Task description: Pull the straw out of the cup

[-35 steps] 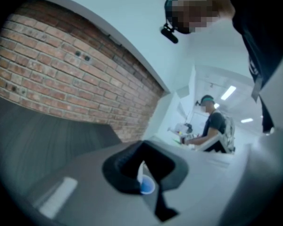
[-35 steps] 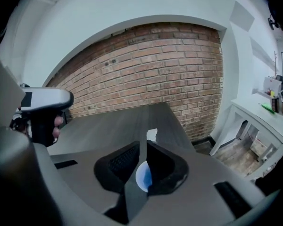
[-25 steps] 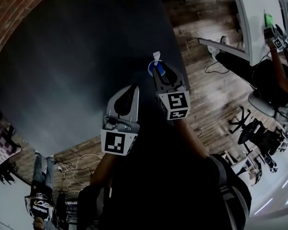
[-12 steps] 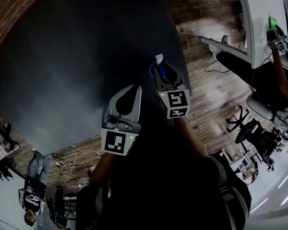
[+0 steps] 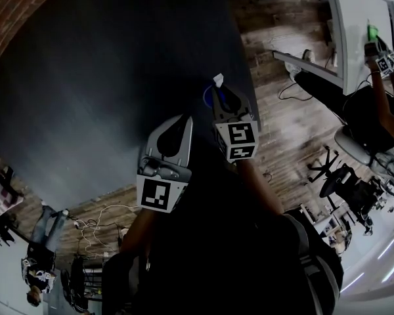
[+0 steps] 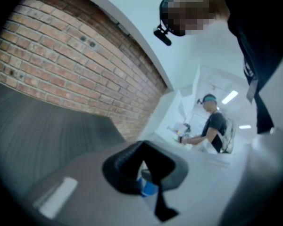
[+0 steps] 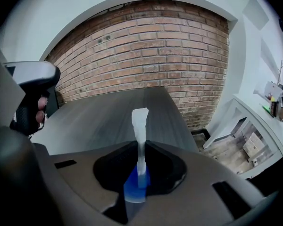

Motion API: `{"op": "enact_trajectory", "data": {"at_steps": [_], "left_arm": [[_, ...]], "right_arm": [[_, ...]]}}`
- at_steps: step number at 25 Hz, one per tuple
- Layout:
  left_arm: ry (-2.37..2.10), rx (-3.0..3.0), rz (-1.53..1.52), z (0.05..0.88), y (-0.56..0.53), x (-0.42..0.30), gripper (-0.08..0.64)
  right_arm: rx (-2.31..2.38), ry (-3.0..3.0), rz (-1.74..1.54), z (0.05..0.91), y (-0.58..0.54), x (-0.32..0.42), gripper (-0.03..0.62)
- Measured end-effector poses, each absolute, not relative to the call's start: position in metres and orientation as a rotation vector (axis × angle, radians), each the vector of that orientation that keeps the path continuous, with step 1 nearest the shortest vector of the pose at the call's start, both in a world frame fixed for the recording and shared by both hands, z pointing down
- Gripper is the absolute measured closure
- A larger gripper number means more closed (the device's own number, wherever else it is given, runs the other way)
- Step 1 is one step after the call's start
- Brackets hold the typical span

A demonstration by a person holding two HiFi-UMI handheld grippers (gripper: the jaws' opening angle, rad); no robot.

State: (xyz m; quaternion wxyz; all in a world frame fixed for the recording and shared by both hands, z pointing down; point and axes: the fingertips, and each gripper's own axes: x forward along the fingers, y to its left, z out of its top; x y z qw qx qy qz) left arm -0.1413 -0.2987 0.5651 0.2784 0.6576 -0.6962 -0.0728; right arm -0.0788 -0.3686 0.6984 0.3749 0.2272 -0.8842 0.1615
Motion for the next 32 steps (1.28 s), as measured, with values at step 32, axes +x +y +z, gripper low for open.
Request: {"op": "enact_trajectory", "data": {"at_steps": [32], "left_arm": [[-1.992, 1.897, -0.203, 0.491, -0.263, -0.112, 0.554]], "right_arm": [[0.672, -2.474, 0.344, 0.602, -0.355, -0.058, 0.549]]}}
